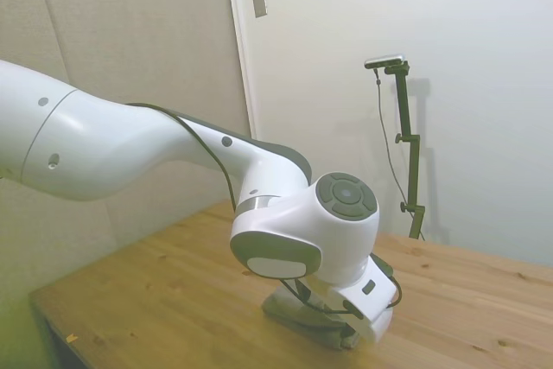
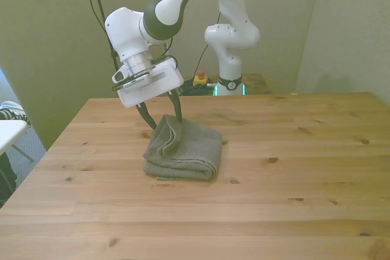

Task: Unfold the towel

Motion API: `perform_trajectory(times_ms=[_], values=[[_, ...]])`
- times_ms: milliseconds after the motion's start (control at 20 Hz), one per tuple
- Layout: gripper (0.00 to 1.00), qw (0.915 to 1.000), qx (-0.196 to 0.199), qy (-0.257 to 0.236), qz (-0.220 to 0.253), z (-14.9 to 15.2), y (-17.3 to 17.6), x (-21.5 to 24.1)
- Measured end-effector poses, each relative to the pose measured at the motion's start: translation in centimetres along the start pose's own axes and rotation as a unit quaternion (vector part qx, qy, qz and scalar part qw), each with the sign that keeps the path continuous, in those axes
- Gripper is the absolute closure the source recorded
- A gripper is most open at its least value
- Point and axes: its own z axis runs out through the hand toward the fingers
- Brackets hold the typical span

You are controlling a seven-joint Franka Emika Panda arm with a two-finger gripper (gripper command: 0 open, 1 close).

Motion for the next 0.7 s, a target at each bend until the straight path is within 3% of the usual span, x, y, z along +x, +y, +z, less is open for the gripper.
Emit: perform_trajectory(times_ms=[700], values=[[1.0, 0.9999, 0.004, -0.001, -0.01, 0.12, 0.44, 0.07]])
